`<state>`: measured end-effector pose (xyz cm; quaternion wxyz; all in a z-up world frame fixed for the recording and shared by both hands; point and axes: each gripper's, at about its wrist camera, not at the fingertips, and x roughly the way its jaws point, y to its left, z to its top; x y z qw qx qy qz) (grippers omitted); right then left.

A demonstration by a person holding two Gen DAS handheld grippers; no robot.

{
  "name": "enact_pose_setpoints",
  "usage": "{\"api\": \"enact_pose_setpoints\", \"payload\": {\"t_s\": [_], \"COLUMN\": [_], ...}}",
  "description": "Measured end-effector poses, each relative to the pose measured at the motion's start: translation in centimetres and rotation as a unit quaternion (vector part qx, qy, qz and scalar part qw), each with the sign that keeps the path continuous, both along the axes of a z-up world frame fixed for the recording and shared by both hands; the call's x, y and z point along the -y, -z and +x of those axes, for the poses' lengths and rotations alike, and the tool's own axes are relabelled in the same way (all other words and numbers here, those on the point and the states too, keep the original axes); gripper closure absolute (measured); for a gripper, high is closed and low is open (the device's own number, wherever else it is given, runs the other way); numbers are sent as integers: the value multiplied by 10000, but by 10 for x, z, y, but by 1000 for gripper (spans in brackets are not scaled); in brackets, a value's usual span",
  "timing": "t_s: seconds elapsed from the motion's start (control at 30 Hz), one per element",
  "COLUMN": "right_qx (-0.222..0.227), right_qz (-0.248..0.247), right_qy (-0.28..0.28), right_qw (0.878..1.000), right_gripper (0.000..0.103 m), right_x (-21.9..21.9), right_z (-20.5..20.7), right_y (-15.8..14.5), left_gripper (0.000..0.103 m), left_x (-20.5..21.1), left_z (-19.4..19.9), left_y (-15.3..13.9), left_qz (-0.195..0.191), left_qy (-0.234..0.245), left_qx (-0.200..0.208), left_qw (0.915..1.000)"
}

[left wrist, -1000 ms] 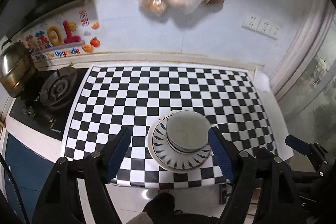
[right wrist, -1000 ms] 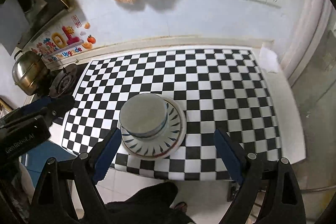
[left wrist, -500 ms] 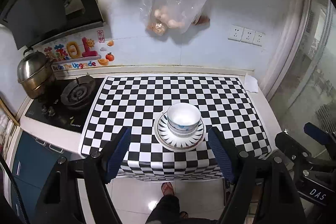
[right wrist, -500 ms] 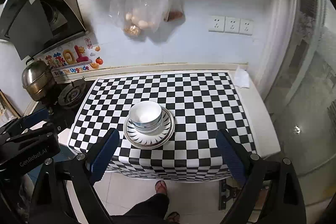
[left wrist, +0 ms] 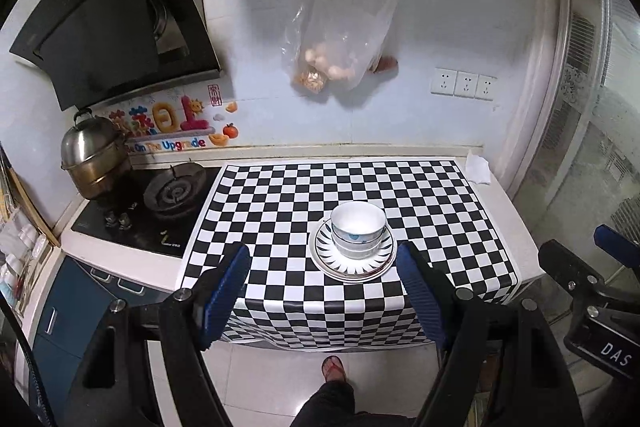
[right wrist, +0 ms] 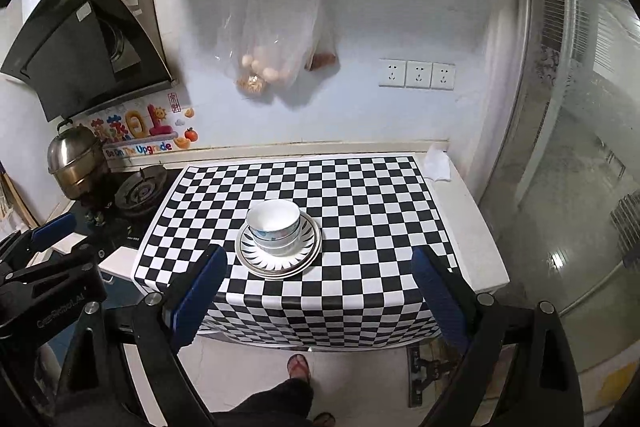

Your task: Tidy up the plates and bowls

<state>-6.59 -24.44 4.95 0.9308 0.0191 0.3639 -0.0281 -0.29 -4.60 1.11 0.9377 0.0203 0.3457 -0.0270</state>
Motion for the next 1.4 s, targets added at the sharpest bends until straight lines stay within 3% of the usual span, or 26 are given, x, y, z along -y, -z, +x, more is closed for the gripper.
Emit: {"api": "enact_pose_setpoints", "payload": {"t_s": [0.57, 1.4], "right_qx": [133, 144], "right_qz": [-155, -293], "right_qy": [262, 176], "right_qw": [9994, 9993], "right_gripper": [7, 7], "right_x": [3, -24], "right_z": [-3, 12], "right_y": [-8, -10], "left_gripper": [29, 29], "left_x": [-7, -30], "left_z": [-2, 0], "left_y": [-2, 1], "left_qz": [-65, -153], "left_qy": [114, -13], "left_qx": [88, 87], "left_qw": [9999, 9998]}}
